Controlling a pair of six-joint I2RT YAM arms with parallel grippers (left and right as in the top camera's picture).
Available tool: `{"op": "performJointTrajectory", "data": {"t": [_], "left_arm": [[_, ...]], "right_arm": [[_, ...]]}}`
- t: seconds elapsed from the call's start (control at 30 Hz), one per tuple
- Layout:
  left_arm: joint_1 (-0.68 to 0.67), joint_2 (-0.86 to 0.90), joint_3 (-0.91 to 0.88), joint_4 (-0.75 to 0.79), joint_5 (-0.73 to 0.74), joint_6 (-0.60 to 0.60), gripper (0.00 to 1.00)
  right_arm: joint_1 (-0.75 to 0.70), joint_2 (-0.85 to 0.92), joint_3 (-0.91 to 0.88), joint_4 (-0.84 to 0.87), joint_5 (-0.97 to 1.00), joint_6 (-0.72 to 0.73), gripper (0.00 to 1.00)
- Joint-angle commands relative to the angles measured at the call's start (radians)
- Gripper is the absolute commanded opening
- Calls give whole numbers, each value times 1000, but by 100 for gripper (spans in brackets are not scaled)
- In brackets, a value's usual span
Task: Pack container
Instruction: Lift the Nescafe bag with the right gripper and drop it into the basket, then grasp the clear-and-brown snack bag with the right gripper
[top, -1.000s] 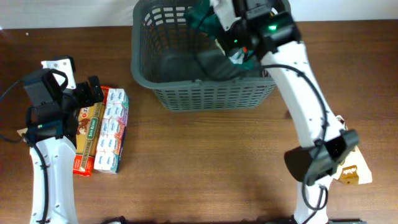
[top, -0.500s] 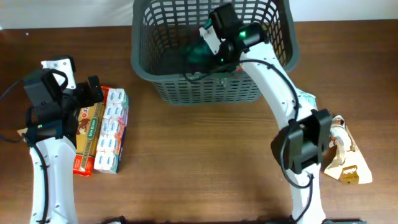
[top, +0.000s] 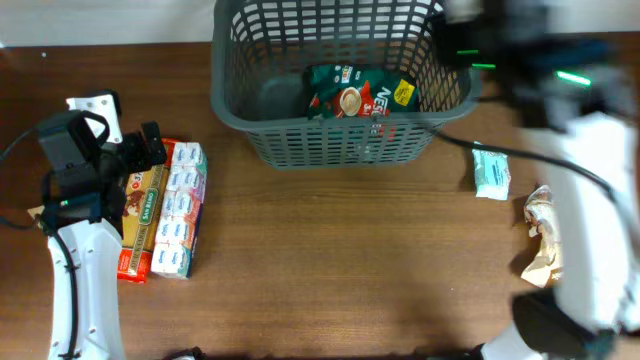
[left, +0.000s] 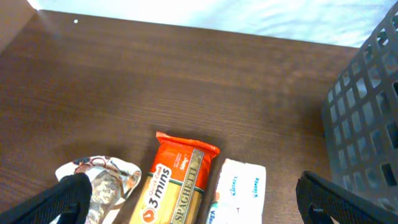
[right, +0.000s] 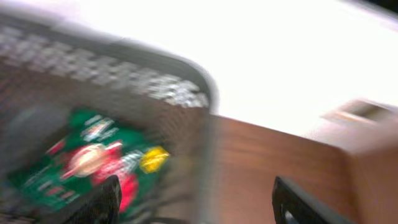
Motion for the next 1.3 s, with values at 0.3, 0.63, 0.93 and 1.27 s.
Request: {"op": "performJointTrajectory", "data": {"t": [0.3,0.63,0.93,1.27], "left_arm": [[6,5,13,0,18,-13,99],[6,5,13,0,18,-13,99],[6,5,13,0,18,-13,99],[6,5,13,0,18,-13,99]], "right_arm": [[-623,-207,-1028,367,-320,94,79],[-558,-101,-1163,418,-289,89,82],[-666,-99,-1296,454,-111,-32,84],[-728,-84,-1438,565,-15,-103,73]]}}
